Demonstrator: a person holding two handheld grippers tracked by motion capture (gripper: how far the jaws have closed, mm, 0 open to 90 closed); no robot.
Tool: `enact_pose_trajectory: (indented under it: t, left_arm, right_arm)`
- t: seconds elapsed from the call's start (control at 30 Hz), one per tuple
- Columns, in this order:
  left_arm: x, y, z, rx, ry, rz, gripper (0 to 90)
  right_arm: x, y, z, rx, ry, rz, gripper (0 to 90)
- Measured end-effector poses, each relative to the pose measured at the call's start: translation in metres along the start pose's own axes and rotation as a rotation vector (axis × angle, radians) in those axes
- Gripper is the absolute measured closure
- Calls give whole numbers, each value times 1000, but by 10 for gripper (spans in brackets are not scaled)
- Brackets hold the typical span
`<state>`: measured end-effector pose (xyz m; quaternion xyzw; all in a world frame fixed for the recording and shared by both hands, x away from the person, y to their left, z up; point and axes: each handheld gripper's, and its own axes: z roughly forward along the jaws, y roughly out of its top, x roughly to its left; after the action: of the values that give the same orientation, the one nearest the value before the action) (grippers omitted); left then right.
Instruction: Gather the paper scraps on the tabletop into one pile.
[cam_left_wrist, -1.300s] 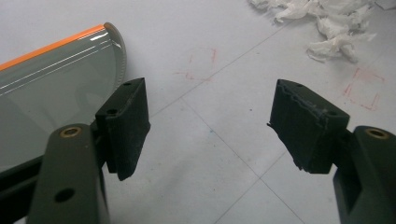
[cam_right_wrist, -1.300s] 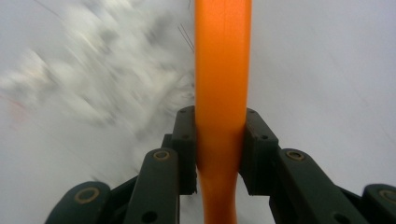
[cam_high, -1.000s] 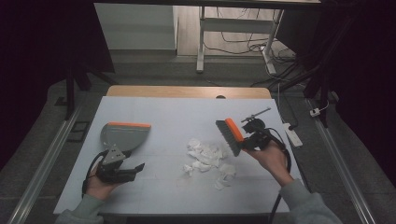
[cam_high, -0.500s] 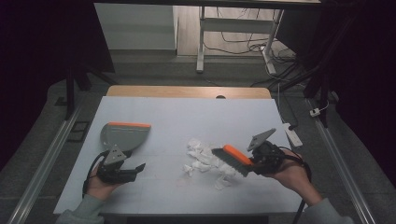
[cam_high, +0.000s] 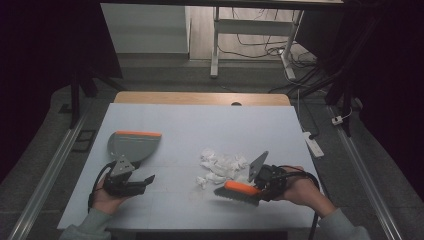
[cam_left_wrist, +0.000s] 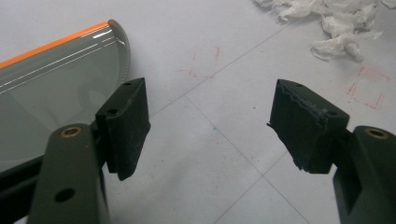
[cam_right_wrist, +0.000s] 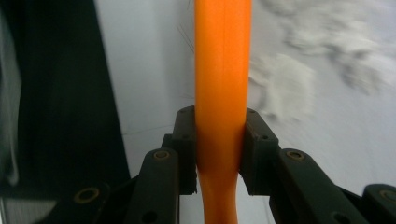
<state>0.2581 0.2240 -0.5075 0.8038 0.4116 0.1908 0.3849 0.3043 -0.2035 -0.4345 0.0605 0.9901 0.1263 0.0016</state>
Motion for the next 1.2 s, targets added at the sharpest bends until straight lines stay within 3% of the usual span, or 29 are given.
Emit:
enact_pose_trajectory:
  t: [0.1, 0.17, 0.27, 0.4, 0.43, 0.53, 0.63, 0.73, 0.8, 0.93, 0.97, 1.07, 1.2]
  left_arm:
    - [0, 0, 0, 1, 1, 1, 293]
    - [0, 0, 0, 1, 2, 0, 293]
    - [1, -1, 0, 0, 5, -5, 294]
    - [1, -1, 0, 2, 4, -5, 294]
    - [1, -1, 1, 3, 4, -5, 294]
    - [1, -1, 0, 2, 5, -5, 294]
    - [1, -2, 0, 1, 5, -5, 294]
    - [2, -2, 0, 2, 3, -5, 294]
    - [1, -1, 0, 3, 3, -3, 294]
    - [0, -1, 0, 1, 5, 0, 294]
    - [0, -1, 0, 0, 5, -1, 294]
    - [0, 0, 0, 2, 6, 1, 294]
    - [0, 0, 0, 4, 7, 1, 294]
  right_arm:
    - [2, 10, 10, 30, 7, -68, 706]
    - [-3, 17, 16, 20, -14, -121, 706]
    - [-13, 27, 19, 52, -42, -119, 706]
    - [-31, 36, 21, 53, -82, -125, 707]
    - [-37, 38, 21, 33, -107, -150, 706]
    - [-47, 40, 21, 25, -148, -126, 707]
    - [-51, 36, 16, -24, -145, -118, 706]
    - [-50, 26, -2, -127, -114, -55, 706]
    - [-51, 17, -15, -193, -129, -29, 706]
    - [-51, 2, -34, -274, -181, 114, 706]
    - [-51, -1, -36, -283, -188, 157, 706]
    - [-51, -5, -38, -307, -204, 219, 705]
    - [-53, 7, -33, -364, -173, 337, 706]
